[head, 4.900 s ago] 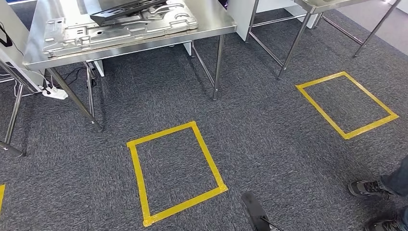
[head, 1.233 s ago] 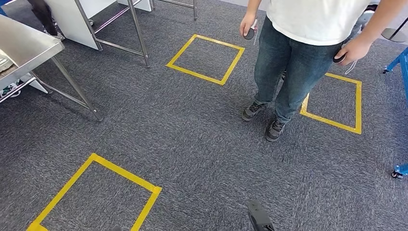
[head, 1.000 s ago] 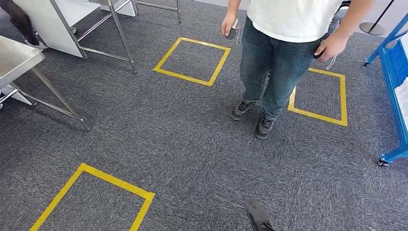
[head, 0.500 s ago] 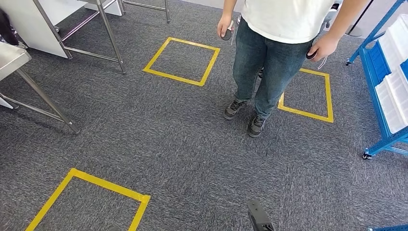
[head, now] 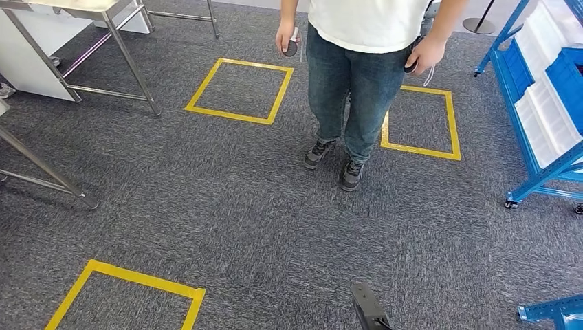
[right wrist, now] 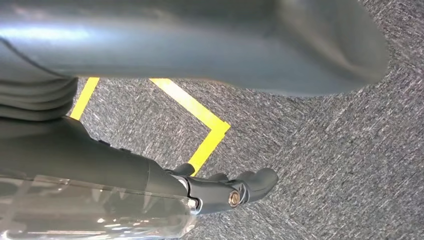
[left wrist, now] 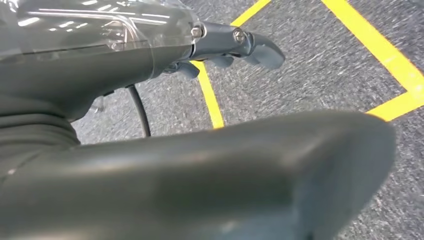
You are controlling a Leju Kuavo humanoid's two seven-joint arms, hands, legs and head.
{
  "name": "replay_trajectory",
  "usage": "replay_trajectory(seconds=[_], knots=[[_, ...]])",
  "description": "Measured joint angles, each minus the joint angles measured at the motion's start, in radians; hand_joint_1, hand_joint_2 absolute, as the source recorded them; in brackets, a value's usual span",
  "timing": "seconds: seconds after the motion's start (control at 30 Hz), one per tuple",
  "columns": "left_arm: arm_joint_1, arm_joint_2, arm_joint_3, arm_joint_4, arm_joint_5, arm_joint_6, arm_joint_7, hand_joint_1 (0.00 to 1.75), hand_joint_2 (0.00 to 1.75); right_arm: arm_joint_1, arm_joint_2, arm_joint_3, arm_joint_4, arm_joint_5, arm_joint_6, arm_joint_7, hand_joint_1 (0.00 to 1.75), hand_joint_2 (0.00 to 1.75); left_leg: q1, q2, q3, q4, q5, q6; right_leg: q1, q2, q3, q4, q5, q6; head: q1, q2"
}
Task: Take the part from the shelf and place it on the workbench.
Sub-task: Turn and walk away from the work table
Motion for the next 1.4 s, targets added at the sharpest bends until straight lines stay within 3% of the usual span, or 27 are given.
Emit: replay_trajectory(seconds=[0.1,0.17,0.2,0.3,0.37,0.43,0.47,0.5,0.57,0.6,0.67,0.7,0.77,0.83,0.93,1.0,1.03,1.1,1.17,1.23,1.3,1.37,1.4], knots=[[0.000,0.000,0.000,0.000,0.000,0.000,-0.002,0.00,0.00,0.000,0.000,0.000,0.000,0.001,0.001,0.005,0.00,0.00,0.005,-0.014,0.075,-0.173,0.096,-0.001,-0.001,0.016,0.006,0.005,-0.005,0.007,-0.004,0.000],[0.000,0.000,0.000,0.000,0.000,-0.001,-0.004,0.00,0.00,0.000,0.000,0.000,0.000,0.001,0.001,0.009,0.00,0.00,0.007,-0.033,0.104,-0.242,0.116,-0.001,0.001,0.025,0.002,0.010,-0.008,0.017,-0.006,0.000],[0.000,0.000,0.000,0.001,0.000,-0.001,-0.004,0.00,0.00,0.001,0.000,0.000,0.000,0.002,0.001,0.010,0.00,0.00,0.006,-0.039,0.106,-0.251,0.114,0.002,0.002,0.029,0.000,0.011,-0.008,0.021,-0.006,0.000],[-0.002,0.000,0.000,0.000,-0.001,-0.002,-0.006,0.00,0.00,0.003,0.000,0.000,0.001,0.002,0.001,0.012,0.00,0.00,0.006,-0.029,0.106,-0.255,0.117,0.016,-0.003,0.025,-0.008,0.025,-0.020,0.031,-0.001,0.000],[-0.003,0.000,0.000,0.000,-0.002,-0.002,-0.007,0.00,0.00,0.001,0.001,0.000,0.001,0.001,0.001,0.010,0.00,0.00,0.007,-0.016,0.107,-0.257,0.118,0.025,-0.004,0.010,-0.046,0.106,-0.067,0.037,0.009,0.000],[-0.003,0.000,0.001,0.000,-0.003,-0.002,-0.007,0.00,0.00,0.000,0.002,0.000,0.001,0.000,0.003,0.009,0.00,0.00,0.005,-0.001,0.107,-0.257,0.116,0.029,-0.006,0.003,-0.110,0.234,-0.120,0.041,0.018,0.000],[-0.003,0.000,0.001,0.000,-0.004,-0.002,-0.007,0.00,0.00,0.001,0.002,0.000,0.001,-0.001,0.005,0.008,0.00,0.00,0.005,0.007,0.108,-0.257,0.115,0.030,-0.007,0.001,-0.132,0.274,-0.127,0.043,0.020,0.000],[-0.004,0.000,0.001,0.000,-0.004,-0.002,-0.007,0.00,0.00,0.002,0.002,0.000,0.001,-0.002,0.006,0.008,0.00,0.00,0.005,0.015,0.109,-0.257,0.114,0.030,-0.007,-0.001,-0.137,0.278,-0.115,0.043,0.024,0.000],[-0.005,0.000,0.001,0.000,-0.006,-0.002,-0.007,0.00,0.00,0.002,0.002,-0.001,0.001,-0.005,0.008,0.006,0.00,0.00,0.005,0.032,0.113,-0.257,0.110,0.030,-0.007,-0.016,-0.091,0.176,-0.049,0.043,0.031,0.000],[-0.006,0.000,0.001,0.000,-0.006,-0.002,-0.007,0.00,0.00,0.000,0.002,-0.002,0.001,-0.006,0.009,0.005,0.00,0.00,0.004,0.039,0.115,-0.257,0.108,0.027,-0.003,-0.038,-0.058,0.109,-0.023,0.042,0.035,0.000],[-0.007,0.000,0.000,0.000,-0.007,-0.003,-0.007,0.00,0.00,-0.003,0.003,-0.005,0.001,-0.008,0.010,0.002,0.00,0.00,0.000,0.053,0.118,-0.257,0.104,0.020,0.006,-0.069,-0.020,0.025,0.001,0.039,0.039,0.000],[-0.007,0.000,0.000,0.000,-0.007,-0.003,-0.007,0.00,0.00,-0.004,0.003,-0.007,0.001,-0.008,0.010,0.002,0.00,0.00,-0.002,0.061,0.120,-0.259,0.102,0.016,0.010,-0.073,-0.018,0.015,-0.002,0.036,0.038,0.000],[-0.010,0.000,0.000,0.000,-0.008,-0.004,-0.006,0.00,0.00,0.000,0.003,-0.012,0.001,-0.009,0.010,0.001,0.00,0.00,-0.001,0.072,0.127,-0.263,0.098,0.007,0.011,-0.055,-0.018,0.009,0.001,0.025,0.033,0.000],[-0.012,0.000,0.000,0.000,-0.008,-0.005,-0.006,0.00,0.00,0.001,0.002,-0.015,0.001,-0.009,0.010,0.001,0.00,0.00,0.002,0.051,0.118,-0.229,0.071,0.000,0.007,-0.038,-0.014,0.003,0.004,0.010,0.026,0.000],[-0.011,0.000,-0.001,0.000,-0.009,-0.005,-0.003,0.00,0.00,-0.001,0.002,-0.016,0.001,-0.009,0.010,0.001,0.00,0.00,0.000,0.007,0.035,-0.047,-0.015,-0.001,0.005,-0.010,-0.008,0.001,0.004,-0.004,0.006,0.000],[-0.011,0.000,-0.001,0.000,-0.010,-0.005,-0.002,0.00,0.00,0.000,0.002,-0.016,0.001,-0.009,0.010,0.001,0.00,0.00,-0.001,0.001,-0.003,0.024,-0.026,-0.001,0.005,0.011,-0.006,0.002,0.003,-0.005,0.000,0.000],[-0.011,0.000,-0.001,0.000,-0.010,-0.005,-0.002,0.00,0.00,0.001,0.002,-0.016,0.001,-0.009,0.010,0.001,0.00,0.00,-0.001,0.000,-0.002,0.015,-0.010,0.000,0.005,0.021,-0.004,0.002,0.003,-0.004,-0.001,0.000],[-0.012,0.000,-0.001,0.000,-0.011,-0.005,-0.001,0.00,0.00,0.001,0.002,-0.017,0.001,-0.009,0.010,0.001,0.00,0.00,0.002,-0.009,0.037,-0.078,0.050,0.000,0.004,0.040,0.000,0.003,0.002,-0.003,-0.003,0.000],[-0.012,0.000,-0.001,0.000,-0.011,-0.005,-0.001,0.00,0.00,-0.001,0.002,-0.017,0.001,-0.009,0.010,0.000,0.00,0.00,0.009,-0.052,0.088,-0.196,0.099,-0.001,0.004,0.061,0.000,0.007,-0.001,0.002,-0.005,0.000],[-0.012,-0.001,-0.002,0.000,-0.012,-0.006,-0.002,0.00,0.00,-0.001,0.002,-0.018,0.001,-0.009,0.010,-0.001,0.00,0.00,0.011,-0.080,0.109,-0.251,0.111,0.000,0.004,0.081,-0.006,0.009,0.000,0.011,-0.005,0.000],[-0.013,-0.002,-0.002,0.000,-0.012,-0.007,-0.003,0.00,0.00,0.003,0.001,-0.020,0.001,-0.010,0.011,-0.002,0.00,0.00,0.008,-0.064,0.110,-0.256,0.113,0.006,0.001,0.096,-0.012,0.008,0.004,0.020,-0.004,0.000],[-0.016,-0.002,-0.002,0.000,-0.012,-0.007,-0.003,0.00,0.00,0.006,0.002,-0.022,0.001,-0.011,0.012,-0.004,0.00,0.00,0.009,-0.043,0.112,-0.260,0.115,0.017,0.002,0.071,-0.027,0.033,-0.013,0.027,0.002,0.000],[-0.016,-0.003,-0.002,-0.001,-0.013,-0.007,-0.003,0.00,0.00,0.004,0.002,-0.022,0.001,-0.011,0.013,-0.006,0.00,0.00,0.010,-0.030,0.113,-0.262,0.115,0.022,0.002,0.049,-0.048,0.073,-0.036,0.030,0.008,0.000]])
